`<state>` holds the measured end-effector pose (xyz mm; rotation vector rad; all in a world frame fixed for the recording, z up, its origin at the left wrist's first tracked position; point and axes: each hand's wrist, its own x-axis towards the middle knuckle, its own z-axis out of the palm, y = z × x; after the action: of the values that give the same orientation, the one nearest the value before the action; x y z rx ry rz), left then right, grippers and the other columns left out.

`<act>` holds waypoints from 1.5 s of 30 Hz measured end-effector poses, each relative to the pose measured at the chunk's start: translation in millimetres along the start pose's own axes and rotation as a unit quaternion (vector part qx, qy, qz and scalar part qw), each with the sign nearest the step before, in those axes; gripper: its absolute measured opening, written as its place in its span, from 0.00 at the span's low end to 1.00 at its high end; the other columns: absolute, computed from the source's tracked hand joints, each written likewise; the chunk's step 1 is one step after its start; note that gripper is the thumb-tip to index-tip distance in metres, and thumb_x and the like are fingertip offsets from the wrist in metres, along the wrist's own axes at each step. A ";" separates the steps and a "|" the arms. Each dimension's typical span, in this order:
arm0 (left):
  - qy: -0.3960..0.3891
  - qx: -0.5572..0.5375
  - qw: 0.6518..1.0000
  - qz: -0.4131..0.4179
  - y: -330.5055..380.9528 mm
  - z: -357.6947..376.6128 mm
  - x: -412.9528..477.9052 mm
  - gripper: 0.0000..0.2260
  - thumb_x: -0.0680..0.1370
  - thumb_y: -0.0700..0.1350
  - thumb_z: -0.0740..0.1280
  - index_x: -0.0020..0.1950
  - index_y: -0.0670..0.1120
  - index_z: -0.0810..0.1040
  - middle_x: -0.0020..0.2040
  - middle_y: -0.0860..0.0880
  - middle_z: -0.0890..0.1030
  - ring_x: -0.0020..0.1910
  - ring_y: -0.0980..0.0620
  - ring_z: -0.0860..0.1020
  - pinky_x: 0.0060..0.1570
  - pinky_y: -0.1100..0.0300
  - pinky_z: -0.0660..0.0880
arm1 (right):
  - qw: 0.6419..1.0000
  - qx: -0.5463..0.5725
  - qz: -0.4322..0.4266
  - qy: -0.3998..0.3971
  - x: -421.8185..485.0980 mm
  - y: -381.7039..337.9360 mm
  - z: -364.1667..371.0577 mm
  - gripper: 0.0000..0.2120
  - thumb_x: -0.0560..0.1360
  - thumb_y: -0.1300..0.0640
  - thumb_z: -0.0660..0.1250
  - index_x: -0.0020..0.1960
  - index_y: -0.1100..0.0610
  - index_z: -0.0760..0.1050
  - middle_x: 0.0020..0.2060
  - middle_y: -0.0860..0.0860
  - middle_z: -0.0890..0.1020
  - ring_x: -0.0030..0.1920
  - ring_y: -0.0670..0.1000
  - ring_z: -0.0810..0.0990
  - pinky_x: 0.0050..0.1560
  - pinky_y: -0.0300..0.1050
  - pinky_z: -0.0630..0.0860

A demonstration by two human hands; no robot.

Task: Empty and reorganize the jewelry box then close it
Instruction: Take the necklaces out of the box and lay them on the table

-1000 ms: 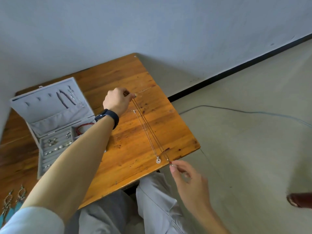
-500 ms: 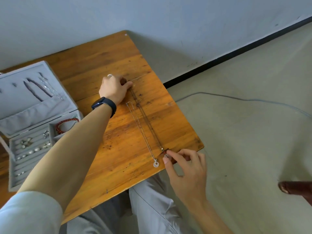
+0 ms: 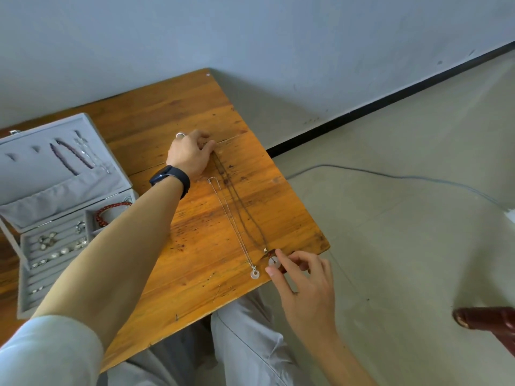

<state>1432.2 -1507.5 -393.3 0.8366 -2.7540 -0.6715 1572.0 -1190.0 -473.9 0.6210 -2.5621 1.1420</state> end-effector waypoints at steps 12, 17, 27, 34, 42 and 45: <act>-0.017 0.075 0.996 0.035 6.6 -51.3 -104.7 0.20 0.81 0.54 0.62 0.72 0.53 0.70 0.67 0.41 0.74 0.61 0.40 0.74 0.55 0.43 0.77 | 0.997 0.022 -0.070 -0.030 14.4 -11.4 -38.0 0.12 0.78 0.51 0.69 0.59 0.54 0.83 0.55 0.45 0.81 0.55 0.49 0.76 0.54 0.47 0.77; 0.038 0.110 0.991 0.071 -6.9 -57.9 -173.1 0.22 0.80 0.54 0.63 0.74 0.53 0.68 0.73 0.45 0.71 0.73 0.42 0.65 0.69 0.44 0.66 | 0.985 -0.002 -0.146 -0.097 42.0 -42.6 -40.8 0.16 0.79 0.51 0.65 0.63 0.54 0.81 0.62 0.47 0.81 0.67 0.49 0.73 0.65 0.52 0.73; 0.090 0.135 0.986 0.030 -57.8 -91.1 -243.5 0.24 0.81 0.56 0.61 0.77 0.56 0.65 0.77 0.49 0.67 0.78 0.46 0.58 0.75 0.48 0.57 | 0.947 -0.064 -0.261 -0.175 82.9 -119.2 -4.0 0.18 0.82 0.48 0.59 0.68 0.50 0.76 0.68 0.46 0.77 0.73 0.48 0.67 0.73 0.52 0.67; 0.116 0.142 0.983 -0.013 -100.0 -127.0 -249.2 0.23 0.80 0.55 0.60 0.76 0.58 0.66 0.77 0.49 0.66 0.78 0.46 0.58 0.76 0.47 0.58 | 0.924 -0.077 -0.315 -0.204 105.6 -181.6 25.2 0.18 0.81 0.49 0.60 0.69 0.50 0.76 0.68 0.46 0.77 0.73 0.48 0.67 0.72 0.51 0.66; 0.138 0.105 0.982 -0.073 -156.5 -164.4 -223.7 0.22 0.81 0.55 0.60 0.76 0.57 0.66 0.77 0.48 0.65 0.78 0.46 0.58 0.74 0.49 0.61 | 0.906 -0.107 -0.347 -0.215 150.4 -232.9 72.5 0.19 0.81 0.47 0.59 0.70 0.50 0.74 0.68 0.46 0.75 0.71 0.48 0.68 0.70 0.48 0.66; 0.155 -0.001 0.981 -0.118 -180.1 -171.9 -205.7 0.23 0.81 0.54 0.62 0.76 0.55 0.65 0.77 0.47 0.65 0.76 0.46 0.60 0.71 0.52 0.65 | 0.907 -0.113 -0.342 -0.218 171.7 -249.0 97.4 0.19 0.81 0.47 0.60 0.69 0.50 0.74 0.69 0.47 0.73 0.70 0.50 0.68 0.67 0.48 0.69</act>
<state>1739.8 -1587.5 -336.2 1.1715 -2.3985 -0.5286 1536.2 -1459.2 -308.9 1.6888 -2.3876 0.4924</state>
